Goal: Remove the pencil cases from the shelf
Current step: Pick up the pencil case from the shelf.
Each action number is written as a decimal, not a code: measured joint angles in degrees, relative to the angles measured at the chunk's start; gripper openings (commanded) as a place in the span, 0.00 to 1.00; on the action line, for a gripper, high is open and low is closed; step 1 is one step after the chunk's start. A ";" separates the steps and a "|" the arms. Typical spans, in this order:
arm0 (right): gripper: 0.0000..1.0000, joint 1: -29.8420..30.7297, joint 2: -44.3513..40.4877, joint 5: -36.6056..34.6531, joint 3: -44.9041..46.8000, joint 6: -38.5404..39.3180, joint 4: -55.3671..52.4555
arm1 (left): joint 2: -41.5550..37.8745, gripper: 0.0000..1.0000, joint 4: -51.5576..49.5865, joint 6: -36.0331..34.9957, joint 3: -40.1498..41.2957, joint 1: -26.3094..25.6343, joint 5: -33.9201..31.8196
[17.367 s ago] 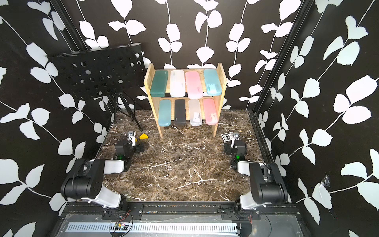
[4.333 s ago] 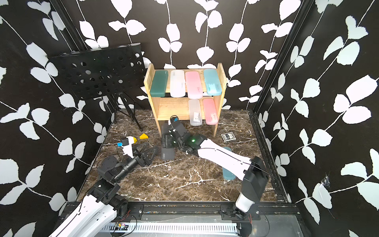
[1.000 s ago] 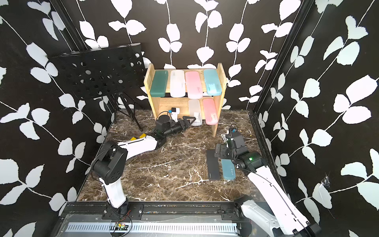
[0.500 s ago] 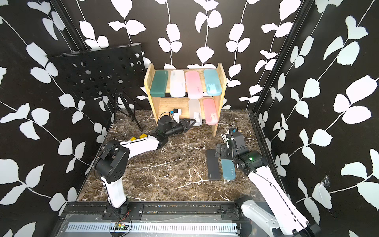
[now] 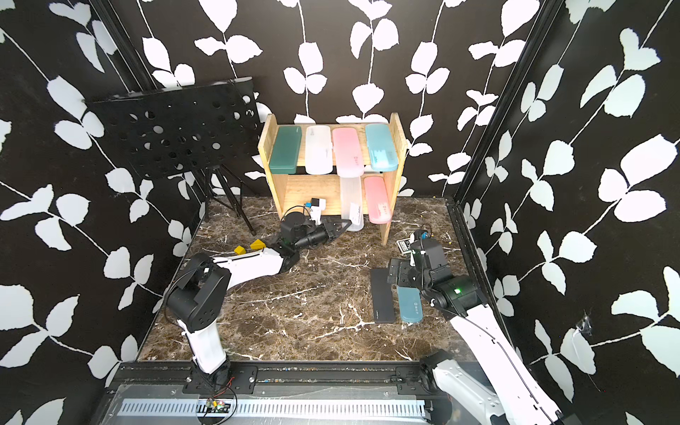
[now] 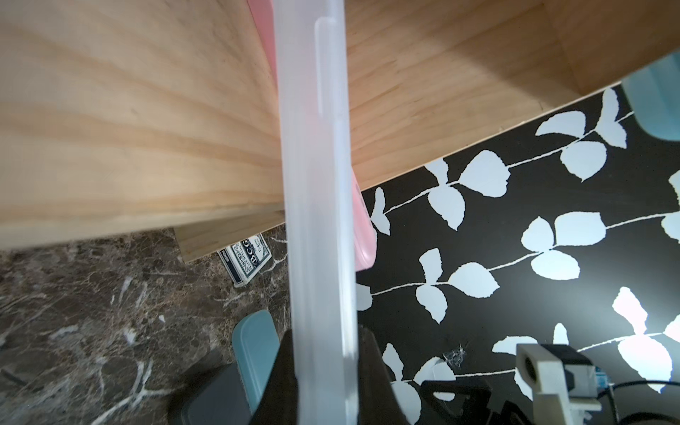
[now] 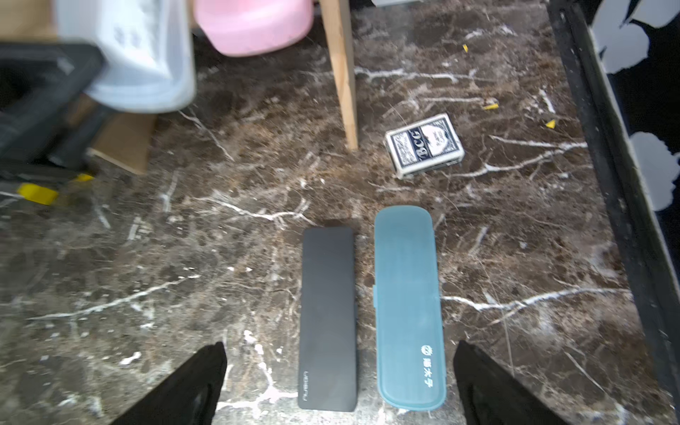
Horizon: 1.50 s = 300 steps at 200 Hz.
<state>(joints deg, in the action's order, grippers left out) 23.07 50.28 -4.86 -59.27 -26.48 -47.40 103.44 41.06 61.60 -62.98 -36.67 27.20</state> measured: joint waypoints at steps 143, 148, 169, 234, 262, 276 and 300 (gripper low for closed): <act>0.99 30.82 18.56 -3.61 -14.86 -8.28 20.92 | -43.39 0.00 -4.48 -26.16 34.45 -3.06 -5.90; 1.00 31.67 20.33 -4.13 -16.48 -8.00 21.09 | -44.15 0.00 -4.55 -26.38 34.45 -3.10 -5.92; 0.99 34.32 26.49 -6.36 -22.86 -7.10 21.35 | -46.03 0.00 -4.83 -26.93 34.62 -3.10 -6.03; 0.99 35.19 31.61 -13.03 -29.09 -6.03 19.69 | -53.92 0.00 -11.37 -28.06 35.41 -3.10 -6.03; 0.99 34.91 32.76 -12.31 -29.31 -6.05 19.76 | -56.68 0.00 -14.69 -28.28 35.78 -3.02 -6.91; 1.00 34.77 33.31 -11.72 -29.31 -6.08 19.78 | -57.31 0.00 -15.98 -28.28 36.04 -2.99 -7.41; 0.99 34.34 34.05 -9.77 -29.31 -6.14 20.02 | -58.03 0.00 -17.86 -28.28 36.15 -2.99 -8.07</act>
<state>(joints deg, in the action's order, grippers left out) 57.41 84.33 -14.63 -88.58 -32.62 -27.38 45.41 23.20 33.32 -26.83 -39.66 19.14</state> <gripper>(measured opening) 0.994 0.148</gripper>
